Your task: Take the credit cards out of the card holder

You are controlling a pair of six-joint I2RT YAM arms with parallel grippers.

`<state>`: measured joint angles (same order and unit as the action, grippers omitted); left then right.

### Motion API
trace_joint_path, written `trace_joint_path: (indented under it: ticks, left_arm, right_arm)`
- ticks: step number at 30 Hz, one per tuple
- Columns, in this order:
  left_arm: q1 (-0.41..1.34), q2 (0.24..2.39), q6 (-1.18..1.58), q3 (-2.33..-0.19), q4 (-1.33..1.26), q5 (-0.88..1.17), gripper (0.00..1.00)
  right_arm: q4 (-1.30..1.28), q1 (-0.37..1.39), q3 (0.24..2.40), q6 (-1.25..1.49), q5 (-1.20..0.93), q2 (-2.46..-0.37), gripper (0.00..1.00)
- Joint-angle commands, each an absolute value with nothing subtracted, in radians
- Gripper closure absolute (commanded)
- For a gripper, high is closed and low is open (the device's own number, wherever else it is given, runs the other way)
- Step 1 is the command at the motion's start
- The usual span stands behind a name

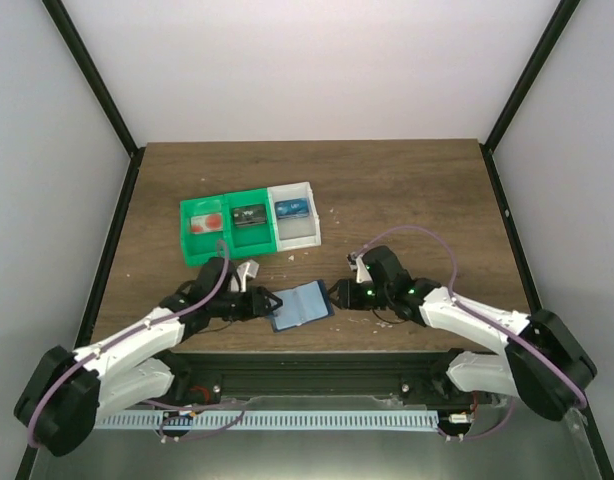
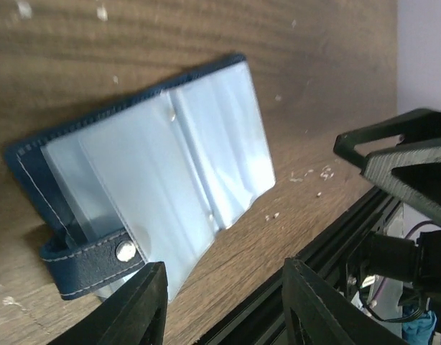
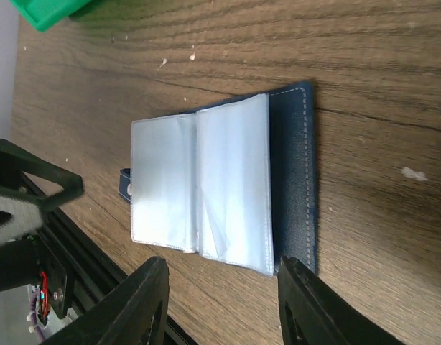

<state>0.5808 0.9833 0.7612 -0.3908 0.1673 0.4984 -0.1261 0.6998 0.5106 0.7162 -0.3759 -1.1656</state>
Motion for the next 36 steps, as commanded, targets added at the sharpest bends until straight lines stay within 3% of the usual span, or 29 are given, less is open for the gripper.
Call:
trace_joint_path:
  ticks: [1, 5, 10, 16, 19, 25, 34, 36]
  left_arm:
    - [0.644, 1.046, 0.850, -0.347, 0.003, 0.473, 0.54]
    - [0.673, 1.078, 0.852, -0.316, -0.012, 0.428, 0.57]
    - [0.666, 1.065, 0.885, -0.233, -0.041, 0.340, 0.72]
    - [0.622, 1.059, 0.905, -0.181, -0.093, 0.347, 0.81]
    - [0.582, 1.070, 0.901, -0.180, -0.096, 0.374, 0.82]
    - [0.540, 1.032, 0.957, -0.140, -0.160, 0.458, 0.82]
    - [0.535, 0.948, 1.106, -0.031, -0.333, 0.530, 0.79]
    - [0.535, 0.944, 1.093, -0.033, -0.324, 0.534, 0.78]
  right_arm:
    - [-0.064, 0.736, 0.577, 0.720, -0.383, -1.225, 0.57]
    - [-0.039, 0.778, 0.611, 0.735, -0.377, -1.284, 0.58]
    - [-0.022, 0.852, 0.659, 0.739, -0.336, -1.353, 0.59]
    - [-0.025, 0.908, 0.745, 0.725, -0.335, -1.480, 0.61]
    - [-0.093, 0.971, 0.832, 0.697, -0.274, -1.553, 0.58]
    - [-0.275, 1.074, 0.976, 0.694, -0.056, -1.701, 0.43]
    - [-0.374, 1.123, 1.070, 0.741, 0.062, -1.825, 0.42]
    - [-0.383, 1.126, 1.066, 0.748, 0.081, -1.831, 0.46]
